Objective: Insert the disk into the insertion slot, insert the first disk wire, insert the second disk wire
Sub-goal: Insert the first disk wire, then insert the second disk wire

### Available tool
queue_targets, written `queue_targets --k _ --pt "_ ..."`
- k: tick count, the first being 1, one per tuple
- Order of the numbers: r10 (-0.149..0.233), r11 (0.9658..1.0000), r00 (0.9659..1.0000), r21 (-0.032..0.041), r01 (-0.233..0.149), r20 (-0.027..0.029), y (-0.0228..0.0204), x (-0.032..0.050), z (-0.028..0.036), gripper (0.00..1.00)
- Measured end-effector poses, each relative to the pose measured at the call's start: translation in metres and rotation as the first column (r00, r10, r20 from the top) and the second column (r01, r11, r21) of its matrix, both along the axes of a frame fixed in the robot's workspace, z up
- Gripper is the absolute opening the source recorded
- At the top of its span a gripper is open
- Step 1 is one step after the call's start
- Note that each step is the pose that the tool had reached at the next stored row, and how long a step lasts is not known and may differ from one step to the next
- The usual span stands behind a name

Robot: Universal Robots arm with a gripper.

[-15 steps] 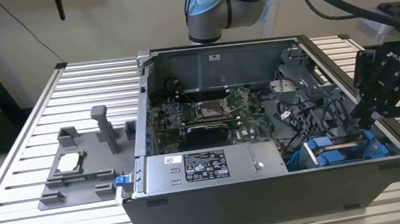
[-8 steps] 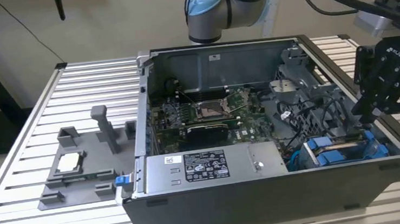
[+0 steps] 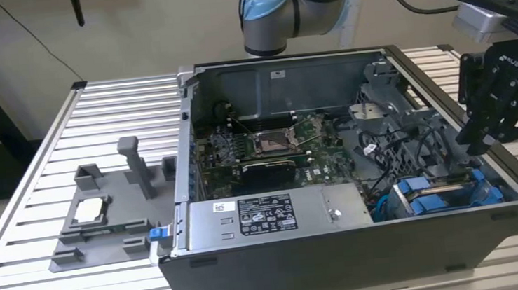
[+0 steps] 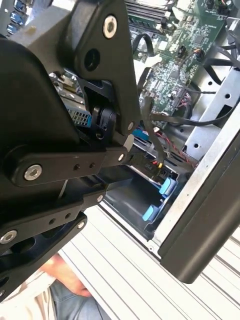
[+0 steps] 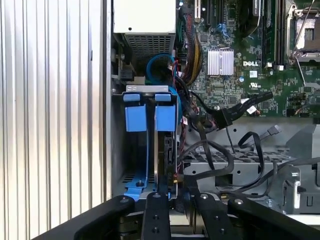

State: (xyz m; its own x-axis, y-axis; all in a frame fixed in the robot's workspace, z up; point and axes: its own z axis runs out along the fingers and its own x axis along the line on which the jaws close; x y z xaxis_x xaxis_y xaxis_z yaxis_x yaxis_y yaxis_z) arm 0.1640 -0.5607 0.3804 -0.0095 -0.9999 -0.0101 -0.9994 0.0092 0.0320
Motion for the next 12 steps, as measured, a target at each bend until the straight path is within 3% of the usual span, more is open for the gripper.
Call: queue_targets --k 6,12 --pt "0.000 1.0000 1.0000 -0.0001 0.000 0.0013 0.0000 -0.0006 0.0002 0.27" --pt "0.000 1.0000 0.9999 0.0001 0.000 0.0119 0.0013 -0.0097 0.0011 0.27"
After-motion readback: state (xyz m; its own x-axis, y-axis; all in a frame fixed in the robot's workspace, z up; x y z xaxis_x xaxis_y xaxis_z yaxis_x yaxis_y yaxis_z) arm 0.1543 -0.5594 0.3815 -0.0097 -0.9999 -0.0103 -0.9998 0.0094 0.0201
